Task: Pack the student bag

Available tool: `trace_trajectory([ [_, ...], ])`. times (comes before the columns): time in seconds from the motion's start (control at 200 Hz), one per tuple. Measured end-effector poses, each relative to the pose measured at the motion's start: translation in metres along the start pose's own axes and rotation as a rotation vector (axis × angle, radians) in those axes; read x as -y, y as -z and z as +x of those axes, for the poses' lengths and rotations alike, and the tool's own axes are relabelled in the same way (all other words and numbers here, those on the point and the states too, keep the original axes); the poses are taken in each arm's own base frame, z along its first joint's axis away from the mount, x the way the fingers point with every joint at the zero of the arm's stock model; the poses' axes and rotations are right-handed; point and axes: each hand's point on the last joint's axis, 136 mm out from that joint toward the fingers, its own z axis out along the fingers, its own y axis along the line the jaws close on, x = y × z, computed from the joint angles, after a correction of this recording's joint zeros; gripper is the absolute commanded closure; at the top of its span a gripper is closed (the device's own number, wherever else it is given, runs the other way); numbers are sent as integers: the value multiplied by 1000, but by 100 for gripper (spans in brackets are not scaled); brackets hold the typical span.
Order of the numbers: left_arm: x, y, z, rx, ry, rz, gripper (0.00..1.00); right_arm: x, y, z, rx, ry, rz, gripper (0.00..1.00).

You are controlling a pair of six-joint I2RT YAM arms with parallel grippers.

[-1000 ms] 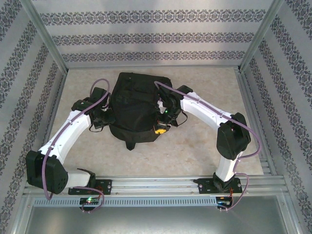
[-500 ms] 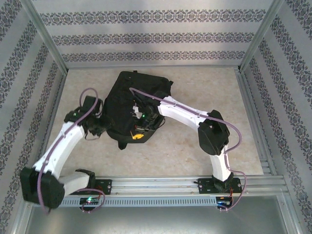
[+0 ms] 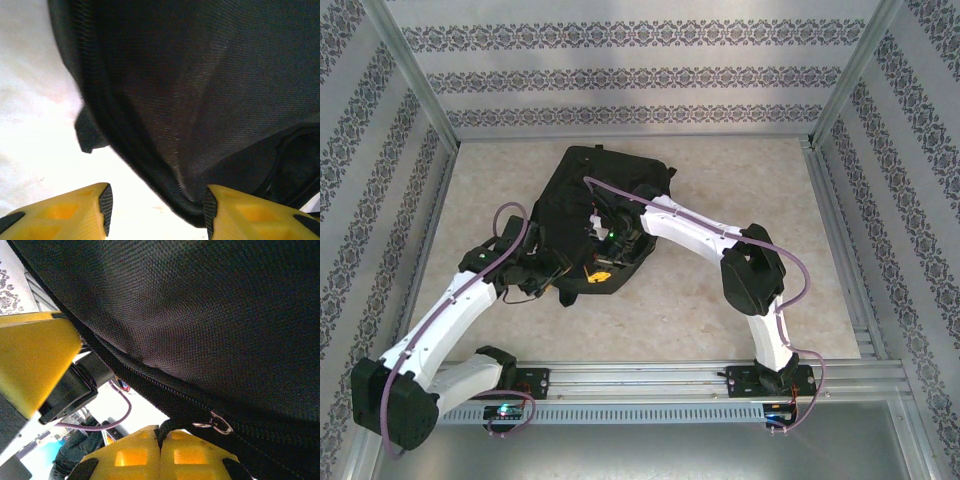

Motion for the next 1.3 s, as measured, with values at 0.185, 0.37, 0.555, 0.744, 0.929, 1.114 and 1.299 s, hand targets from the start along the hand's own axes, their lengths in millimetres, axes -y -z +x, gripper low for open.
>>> trace_trajectory([
  [0.185,6,-17,2,-27,11,-16,84,1,-1,-1,3,0,-2,100],
  [0.37,7,-19,0,-21,-4,-15,100,16,-5,8,-11,-17,16,100],
  [0.555,6,-16,-1,-10,-32,-12,100,42,8,26,6,-49,58,100],
  [0.744,6,-12,1,-8,-64,-5,100,68,34,16,73,-89,85,100],
  [0.929,6,-10,1,-5,-92,2,100,98,66,-3,153,-177,127,100],
  [1.114,4,-10,1,-4,-125,-6,100,109,100,-26,237,-225,178,100],
  [1.299,7,-7,2,-7,-162,7,100,121,134,-48,322,-273,205,100],
])
